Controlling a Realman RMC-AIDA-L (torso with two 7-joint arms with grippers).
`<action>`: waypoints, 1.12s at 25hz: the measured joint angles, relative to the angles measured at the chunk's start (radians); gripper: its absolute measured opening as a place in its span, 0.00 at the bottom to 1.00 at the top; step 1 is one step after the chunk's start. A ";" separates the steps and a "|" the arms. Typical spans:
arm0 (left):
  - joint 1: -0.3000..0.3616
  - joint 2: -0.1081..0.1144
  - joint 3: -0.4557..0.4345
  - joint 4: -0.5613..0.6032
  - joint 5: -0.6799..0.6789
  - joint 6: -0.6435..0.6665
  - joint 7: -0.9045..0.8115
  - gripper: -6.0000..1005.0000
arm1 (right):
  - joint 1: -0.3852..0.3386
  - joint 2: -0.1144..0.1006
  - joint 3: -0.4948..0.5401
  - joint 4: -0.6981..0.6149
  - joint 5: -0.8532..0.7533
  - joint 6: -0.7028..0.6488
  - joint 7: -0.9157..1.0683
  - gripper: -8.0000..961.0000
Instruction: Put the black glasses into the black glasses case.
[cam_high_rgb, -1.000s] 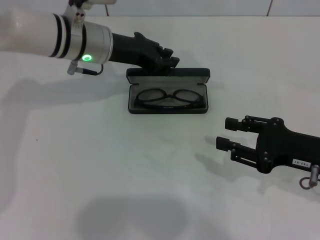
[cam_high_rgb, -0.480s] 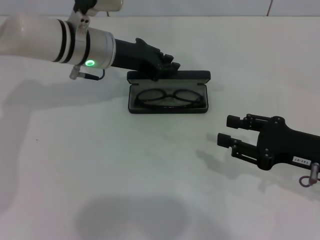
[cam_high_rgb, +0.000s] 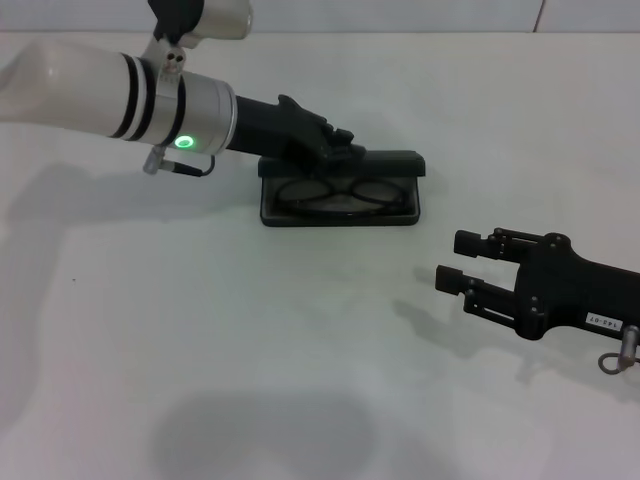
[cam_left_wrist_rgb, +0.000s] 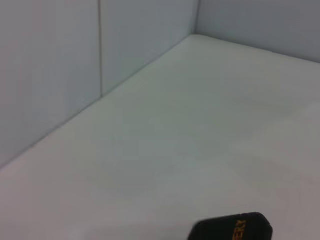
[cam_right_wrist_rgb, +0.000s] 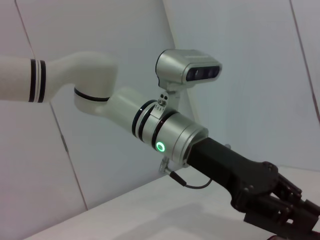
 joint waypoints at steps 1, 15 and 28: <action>0.001 -0.001 0.002 0.000 0.002 0.007 0.000 0.26 | 0.000 0.000 0.000 0.001 0.000 -0.001 0.000 0.54; 0.028 -0.023 0.025 -0.004 0.003 0.042 0.009 0.26 | -0.002 0.000 0.000 0.006 0.012 -0.018 0.002 0.55; 0.306 -0.050 0.004 0.450 -0.267 0.537 -0.014 0.31 | 0.004 -0.006 0.079 0.038 0.004 -0.179 -0.015 0.56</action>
